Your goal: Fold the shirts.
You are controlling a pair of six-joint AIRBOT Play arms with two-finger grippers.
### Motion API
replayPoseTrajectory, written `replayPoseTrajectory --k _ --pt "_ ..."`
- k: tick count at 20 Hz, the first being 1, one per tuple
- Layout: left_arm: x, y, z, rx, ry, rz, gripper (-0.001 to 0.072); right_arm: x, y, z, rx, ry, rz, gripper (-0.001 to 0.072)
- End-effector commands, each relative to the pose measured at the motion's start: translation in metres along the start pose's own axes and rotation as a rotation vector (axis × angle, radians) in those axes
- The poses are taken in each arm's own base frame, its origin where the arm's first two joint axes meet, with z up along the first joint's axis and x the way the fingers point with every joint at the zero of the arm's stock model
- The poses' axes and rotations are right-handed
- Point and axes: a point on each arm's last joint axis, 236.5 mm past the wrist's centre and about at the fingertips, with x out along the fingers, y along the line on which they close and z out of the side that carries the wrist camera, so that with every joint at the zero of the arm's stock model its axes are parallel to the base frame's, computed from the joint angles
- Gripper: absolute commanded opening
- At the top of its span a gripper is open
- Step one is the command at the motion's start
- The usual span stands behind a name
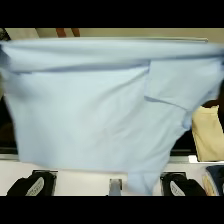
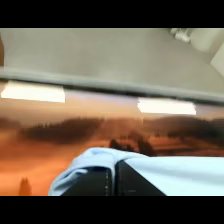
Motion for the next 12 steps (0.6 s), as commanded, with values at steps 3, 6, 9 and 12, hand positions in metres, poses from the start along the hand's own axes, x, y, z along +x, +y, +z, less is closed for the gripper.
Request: replayPoseTrajectory --k 3,6,9,12 --pt "0.114 0.078 -0.154 -0.208 0.441 0.084 0.0036 0.181 0.049 -0.07 0.176 0.331 0.128 0.0029" --pt "0.15 0.089 -0.199 -0.354 0.545 0.077 0.0036 0.239 0.093 -0.08 0.324 0.358 0.28 0.0029" --pt "0.169 0.091 -0.23 -0.465 0.615 0.065 0.0036 0.268 0.116 -0.105 0.408 0.45 0.35 0.0029" --pt "0.175 0.094 -0.248 -0.489 0.66 0.068 0.0125 0.282 0.12 -0.124 0.42 0.51 0.355 0.003"
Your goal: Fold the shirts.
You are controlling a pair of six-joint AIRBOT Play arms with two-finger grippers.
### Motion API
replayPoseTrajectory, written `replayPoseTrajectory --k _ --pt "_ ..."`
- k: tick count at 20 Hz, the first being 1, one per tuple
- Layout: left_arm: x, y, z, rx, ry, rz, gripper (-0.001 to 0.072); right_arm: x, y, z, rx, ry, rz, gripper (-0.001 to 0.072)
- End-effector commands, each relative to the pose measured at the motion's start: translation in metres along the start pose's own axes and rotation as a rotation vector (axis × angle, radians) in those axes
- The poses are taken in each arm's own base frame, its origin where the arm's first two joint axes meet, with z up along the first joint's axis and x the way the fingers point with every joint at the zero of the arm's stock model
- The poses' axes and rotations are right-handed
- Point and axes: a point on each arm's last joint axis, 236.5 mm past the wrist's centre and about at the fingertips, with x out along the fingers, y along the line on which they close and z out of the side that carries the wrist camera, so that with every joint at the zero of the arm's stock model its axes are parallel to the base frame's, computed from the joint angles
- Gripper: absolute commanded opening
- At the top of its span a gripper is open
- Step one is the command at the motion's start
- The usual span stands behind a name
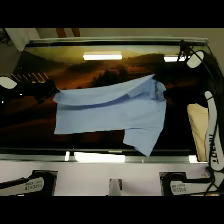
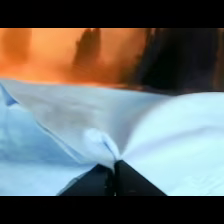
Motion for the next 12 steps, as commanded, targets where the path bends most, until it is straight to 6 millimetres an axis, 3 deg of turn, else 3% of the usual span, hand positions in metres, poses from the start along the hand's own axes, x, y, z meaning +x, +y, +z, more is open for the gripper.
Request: replayPoseTrajectory --k 1,2,3,4,7,8,9,12 --pt "0.022 0.008 -0.017 -0.066 0.085 -0.015 0.035 0.028 0.003 -0.008 0.062 0.052 0.049 0.0103" --pt "0.018 0.008 -0.023 -0.057 0.12 -0.017 0.0667 0.023 0.005 -0.007 0.04 0.046 0.052 0.0399" --pt "0.01 0.011 -0.027 -0.022 0.16 -0.015 0.0711 0.015 0.005 -0.009 -0.032 0.048 0.042 0.0707" --pt "-0.002 0.025 -0.033 0.013 0.212 0.016 0.071 0.005 -0.006 -0.014 -0.12 0.068 -0.014 0.0674" --pt "-0.05 0.102 -0.064 -0.039 0.4 0.223 0.0709 -0.028 -0.084 -0.047 -0.192 0.245 -0.329 0.0659" --pt "-0.061 0.12 -0.081 -0.091 0.464 0.254 0.0709 -0.033 -0.095 -0.066 -0.156 0.33 -0.32 0.0605" --pt "-0.067 0.133 -0.102 -0.15 0.528 0.255 0.0708 -0.034 -0.101 -0.085 -0.113 0.406 -0.284 0.0596" --pt "-0.062 0.152 -0.157 -0.216 0.626 0.226 0.0707 -0.041 -0.113 -0.131 0.031 0.563 -0.16 0.0596"
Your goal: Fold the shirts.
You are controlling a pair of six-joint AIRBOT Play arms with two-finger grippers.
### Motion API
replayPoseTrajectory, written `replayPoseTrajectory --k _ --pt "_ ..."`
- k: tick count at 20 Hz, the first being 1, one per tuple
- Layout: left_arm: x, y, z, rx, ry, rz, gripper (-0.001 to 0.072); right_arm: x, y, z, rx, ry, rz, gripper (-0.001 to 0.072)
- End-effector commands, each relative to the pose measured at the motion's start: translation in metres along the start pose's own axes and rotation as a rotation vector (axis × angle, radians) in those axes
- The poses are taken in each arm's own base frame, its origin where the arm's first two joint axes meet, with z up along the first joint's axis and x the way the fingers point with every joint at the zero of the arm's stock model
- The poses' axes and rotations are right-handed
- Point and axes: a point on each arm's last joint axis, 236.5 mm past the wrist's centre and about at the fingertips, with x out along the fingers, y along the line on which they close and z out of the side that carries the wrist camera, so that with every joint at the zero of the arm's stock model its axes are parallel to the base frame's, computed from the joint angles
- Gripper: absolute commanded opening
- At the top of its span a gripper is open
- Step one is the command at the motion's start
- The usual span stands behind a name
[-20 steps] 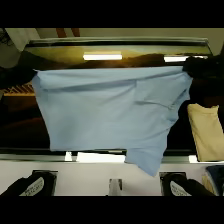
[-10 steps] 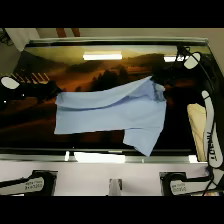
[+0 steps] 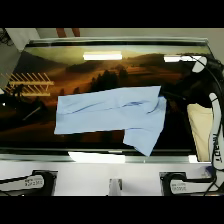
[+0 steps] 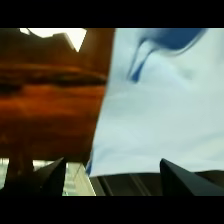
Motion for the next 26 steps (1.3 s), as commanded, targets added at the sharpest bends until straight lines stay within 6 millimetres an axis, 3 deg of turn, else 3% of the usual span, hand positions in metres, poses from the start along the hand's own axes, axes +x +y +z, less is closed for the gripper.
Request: replayPoseTrajectory --k 1,3,6,12,13,14,15,16,17,18,19,22,23,26 --pt "0.029 0.032 -0.055 -0.045 0.164 -0.003 0.0706 0.008 -0.018 -0.06 0.08 0.21 0.088 0.0596" --pt "0.049 0.022 -0.058 -0.041 0.147 -0.066 0.0706 0.011 -0.026 -0.08 0.095 0.237 0.089 0.0596" --pt "0.063 0.012 -0.05 -0.067 0.105 -0.107 0.0706 0.012 -0.03 -0.098 0.07 0.246 0.067 0.0596" --pt "0.088 0.002 -0.048 -0.031 0.121 -0.087 0.0692 0.012 -0.034 -0.102 0.07 0.255 0.052 0.0596" --pt "0.091 0.0 -0.045 -0.02 0.109 -0.08 0.0592 0.014 -0.035 -0.104 0.072 0.264 0.048 0.0596" --pt "0.093 -0.002 -0.041 -0.028 0.092 -0.072 0.0588 0.018 -0.038 -0.109 0.077 0.276 0.04 0.0596" --pt "0.095 -0.002 -0.037 -0.042 0.074 -0.066 0.0493 0.023 -0.041 -0.113 0.083 0.289 0.029 0.0596" --pt "0.095 -0.002 -0.033 -0.058 0.06 -0.063 0.0285 0.028 -0.045 -0.117 0.088 0.298 0.019 0.0596" --pt "0.095 -0.002 -0.032 -0.062 0.054 -0.062 0.015 0.035 -0.047 -0.12 0.095 0.302 0.015 0.0596" --pt "0.094 -0.002 -0.032 -0.061 0.054 -0.062 0.0066 0.041 -0.049 -0.123 0.108 0.301 0.014 0.0596" --pt "0.093 -0.002 -0.031 -0.053 0.051 -0.063 0.0036 0.05 -0.051 -0.125 0.121 0.297 0.011 0.0596" --pt "0.089 -0.004 -0.031 -0.042 0.041 -0.064 0.0035 0.072 -0.052 -0.129 0.168 0.272 0.023 0.0585" --pt "0.087 -0.005 -0.03 -0.039 0.034 -0.065 0.0035 0.079 -0.049 -0.129 0.182 0.259 0.041 0.0513" --pt "0.079 -0.009 -0.028 -0.026 0.007 -0.066 0.0035 0.093 -0.049 -0.121 0.205 0.201 0.055 0.0492"
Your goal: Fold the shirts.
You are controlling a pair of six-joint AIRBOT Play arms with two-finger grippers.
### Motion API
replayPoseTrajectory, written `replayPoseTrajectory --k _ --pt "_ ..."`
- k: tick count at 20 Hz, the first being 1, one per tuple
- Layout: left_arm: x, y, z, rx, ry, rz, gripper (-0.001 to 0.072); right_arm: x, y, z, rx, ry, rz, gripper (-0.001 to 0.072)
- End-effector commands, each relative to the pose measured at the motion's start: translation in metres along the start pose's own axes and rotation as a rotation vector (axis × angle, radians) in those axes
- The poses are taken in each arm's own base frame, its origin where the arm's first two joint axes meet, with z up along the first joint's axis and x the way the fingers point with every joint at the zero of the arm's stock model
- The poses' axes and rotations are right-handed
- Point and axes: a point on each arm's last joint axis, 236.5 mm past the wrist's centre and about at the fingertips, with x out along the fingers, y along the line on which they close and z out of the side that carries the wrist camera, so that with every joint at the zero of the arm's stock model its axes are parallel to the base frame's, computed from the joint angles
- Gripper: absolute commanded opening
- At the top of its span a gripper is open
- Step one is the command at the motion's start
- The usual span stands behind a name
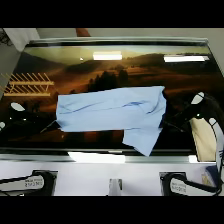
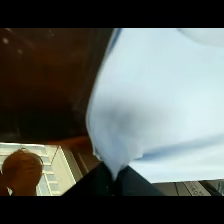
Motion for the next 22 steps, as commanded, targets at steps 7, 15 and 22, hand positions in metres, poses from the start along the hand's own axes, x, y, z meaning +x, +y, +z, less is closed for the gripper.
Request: replayPoseTrajectory --k 7,15,22 --pt "-0.016 -0.012 -0.005 0.048 -0.018 -0.018 0.0035 0.017 0.017 0.035 0.066 -0.141 0.098 0.0483" --pt "-0.02 -0.017 -0.017 0.057 0.023 -0.03 0.0035 0.031 0.029 0.029 0.013 -0.095 0.121 0.0034" --pt "-0.174 -0.141 0.055 0.298 -0.466 -0.263 0.0034 -0.169 0.091 0.082 -0.39 -0.703 0.097 0.0026"
